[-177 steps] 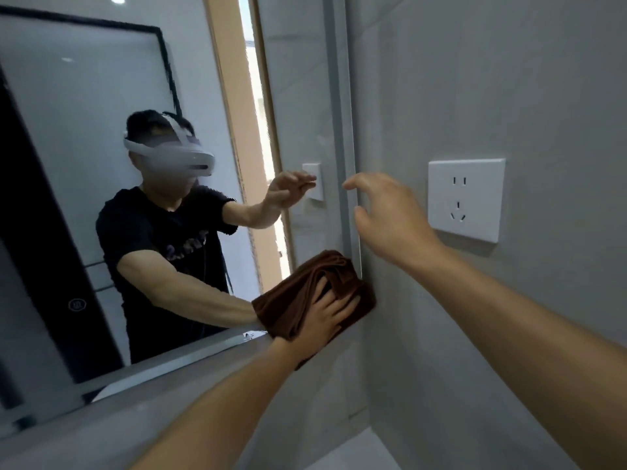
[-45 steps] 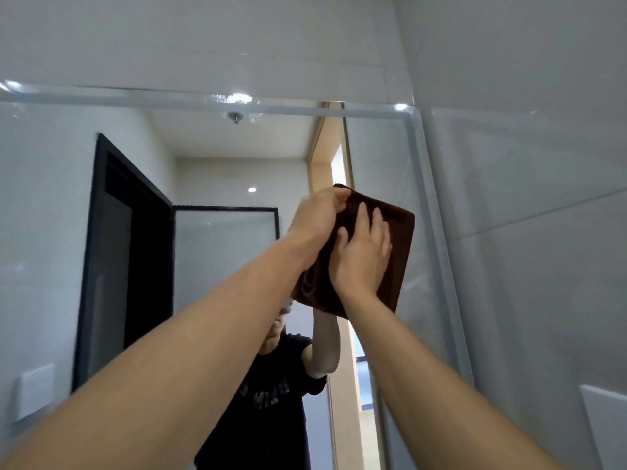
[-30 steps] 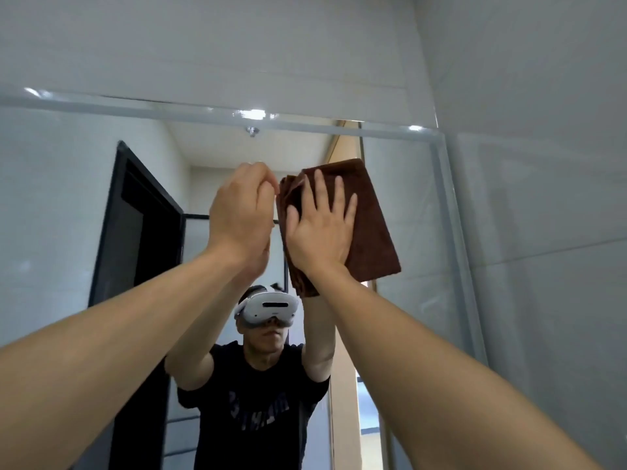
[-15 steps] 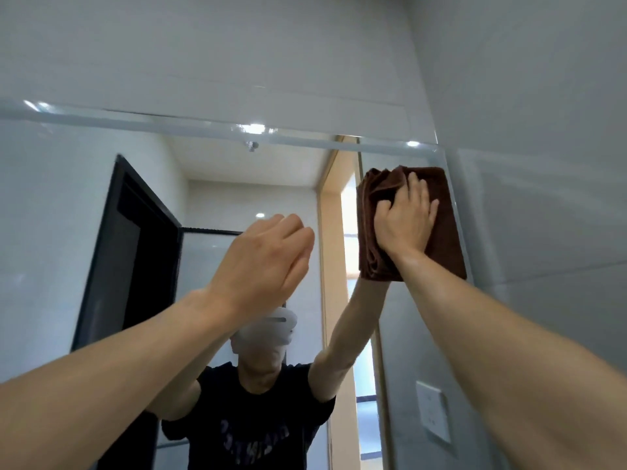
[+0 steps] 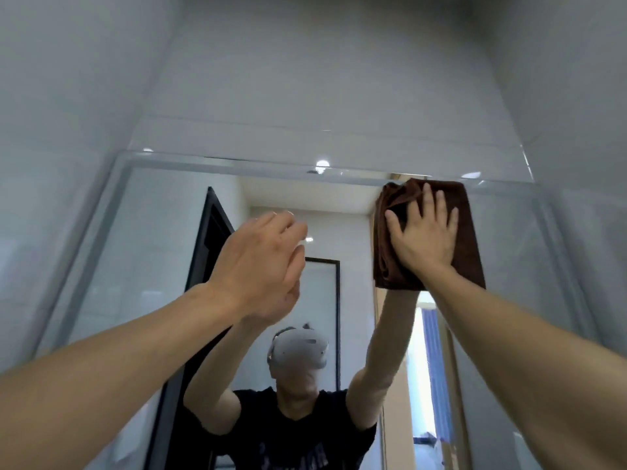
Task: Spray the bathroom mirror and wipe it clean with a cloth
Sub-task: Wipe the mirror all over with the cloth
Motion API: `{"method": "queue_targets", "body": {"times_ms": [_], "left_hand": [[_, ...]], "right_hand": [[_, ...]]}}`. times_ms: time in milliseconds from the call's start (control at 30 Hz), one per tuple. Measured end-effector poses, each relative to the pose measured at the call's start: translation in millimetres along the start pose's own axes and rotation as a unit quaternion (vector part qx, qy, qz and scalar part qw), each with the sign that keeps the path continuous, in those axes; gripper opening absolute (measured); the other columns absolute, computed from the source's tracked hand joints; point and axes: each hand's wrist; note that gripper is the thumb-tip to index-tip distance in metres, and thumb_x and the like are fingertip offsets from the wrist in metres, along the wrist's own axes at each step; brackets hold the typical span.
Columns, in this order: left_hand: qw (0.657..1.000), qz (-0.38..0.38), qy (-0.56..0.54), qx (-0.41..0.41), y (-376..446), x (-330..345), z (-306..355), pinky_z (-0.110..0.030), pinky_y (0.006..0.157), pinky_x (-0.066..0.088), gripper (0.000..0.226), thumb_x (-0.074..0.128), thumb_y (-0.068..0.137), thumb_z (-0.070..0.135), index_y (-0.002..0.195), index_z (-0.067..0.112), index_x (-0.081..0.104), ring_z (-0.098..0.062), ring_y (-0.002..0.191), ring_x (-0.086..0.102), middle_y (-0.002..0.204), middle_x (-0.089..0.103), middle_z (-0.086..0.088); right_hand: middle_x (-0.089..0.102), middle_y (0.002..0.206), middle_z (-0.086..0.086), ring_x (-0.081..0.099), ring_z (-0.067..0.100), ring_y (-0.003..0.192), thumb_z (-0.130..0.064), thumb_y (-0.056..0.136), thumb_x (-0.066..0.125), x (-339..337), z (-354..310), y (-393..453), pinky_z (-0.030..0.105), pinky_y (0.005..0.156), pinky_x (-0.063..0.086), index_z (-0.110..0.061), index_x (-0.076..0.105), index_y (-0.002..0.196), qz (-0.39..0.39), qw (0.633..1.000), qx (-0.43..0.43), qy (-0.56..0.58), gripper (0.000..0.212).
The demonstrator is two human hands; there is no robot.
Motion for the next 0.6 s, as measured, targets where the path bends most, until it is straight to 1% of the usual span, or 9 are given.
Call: {"method": "queue_targets", "body": {"times_ms": [67, 133, 200, 267, 367, 467, 533, 600], "left_hand": [[0.999, -0.001, 0.032, -0.027, 9.5, -6.5, -19.0, -0.037, 0.078, 0.049, 0.031, 0.043, 0.090, 0.026, 0.107, 0.015, 0.066, -0.022, 0.096, 0.061, 0.111, 0.066, -0.001], [0.997, -0.007, 0.044, -0.058, 19.6, -12.5, -36.5, -0.041, 0.086, 0.048, 0.034, 0.045, 0.093, 0.025, 0.118, 0.013, 0.065, -0.026, 0.109, 0.059, 0.122, 0.064, -0.004], [0.995, -0.017, 0.038, -0.095, 30.5, -14.8, -49.1, -0.044, 0.096, 0.044, 0.036, 0.047, 0.097, 0.023, 0.128, 0.014, 0.060, -0.028, 0.121, 0.054, 0.134, 0.059, -0.005], [0.991, -0.021, 0.038, -0.126, 40.2, -12.8, -54.8, -0.046, 0.100, 0.041, 0.038, 0.046, 0.098, 0.024, 0.133, 0.015, 0.057, -0.029, 0.126, 0.050, 0.140, 0.055, -0.005], [0.991, -0.013, 0.043, -0.126, 51.6, -2.9, -44.7, -0.047, 0.099, 0.043, 0.036, 0.047, 0.096, 0.023, 0.130, 0.013, 0.059, -0.031, 0.124, 0.051, 0.136, 0.056, -0.009], [0.995, 0.000, 0.036, -0.094, 58.7, 12.1, -13.7, -0.045, 0.096, 0.044, 0.037, 0.044, 0.094, 0.026, 0.125, 0.013, 0.061, -0.031, 0.120, 0.053, 0.131, 0.059, -0.010], [0.998, -0.002, 0.042, -0.055, 62.5, 24.7, 13.5, -0.044, 0.098, 0.043, 0.042, 0.039, 0.092, 0.031, 0.125, 0.015, 0.060, -0.029, 0.122, 0.052, 0.132, 0.058, -0.008], [0.999, -0.004, 0.044, -0.021, 68.0, 40.8, 43.3, -0.042, 0.104, 0.040, 0.043, 0.040, 0.093, 0.032, 0.130, 0.019, 0.057, -0.026, 0.130, 0.049, 0.139, 0.055, -0.007]], "right_hand": [[0.011, 0.167, 0.006, 0.003, 0.028, 0.155, -0.063, 0.097, 0.025, 3.7, -50.8, 2.6, 0.054, 0.123, 0.001, -0.032, 0.025, 0.156, -0.002, 0.999, -0.039, 0.013, 0.067], [0.009, 0.168, 0.005, 0.001, 0.027, 0.155, -0.065, 0.097, 0.024, 6.3, -93.8, 3.8, 0.054, 0.123, -0.001, -0.039, 0.018, 0.157, -0.009, 0.996, -0.081, 0.024, 0.065], [0.007, 0.168, 0.005, -0.001, 0.027, 0.155, -0.065, 0.097, 0.024, 8.3, -122.7, 0.9, 0.054, 0.123, -0.003, -0.042, 0.015, 0.157, -0.015, 0.992, -0.119, 0.026, 0.065], [0.005, 0.168, 0.003, -0.003, 0.025, 0.155, -0.066, 0.096, 0.021, 10.2, -134.7, -2.0, 0.054, 0.123, -0.004, -0.043, 0.013, 0.157, -0.024, 0.988, -0.150, 0.023, 0.065], [0.006, 0.168, 0.000, -0.003, 0.022, 0.155, -0.069, 0.095, 0.020, 9.2, -127.4, 1.3, 0.051, 0.123, -0.004, -0.044, 0.012, 0.156, -0.029, 0.983, -0.179, 0.027, 0.066], [0.011, 0.168, -0.002, 0.001, 0.019, 0.155, -0.070, 0.094, 0.020, 6.6, -100.4, 13.1, 0.051, 0.123, -0.003, -0.046, 0.015, 0.156, -0.018, 0.981, -0.191, 0.026, 0.066], [0.011, 0.168, -0.003, 0.002, 0.018, 0.155, -0.070, 0.094, 0.019, 4.0, -70.7, 25.9, 0.051, 0.124, -0.003, -0.046, 0.015, 0.156, -0.015, 0.984, -0.176, 0.022, 0.066], [0.012, 0.168, -0.003, 0.002, 0.018, 0.155, -0.070, 0.095, 0.020, 0.4, -30.9, 40.8, 0.051, 0.124, -0.002, -0.045, 0.014, 0.156, -0.009, 0.987, -0.162, 0.016, 0.066]]}}
Point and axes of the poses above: each hand's wrist, its own y-axis towards the middle knuckle, its own x-axis out of the palm, z = x × y
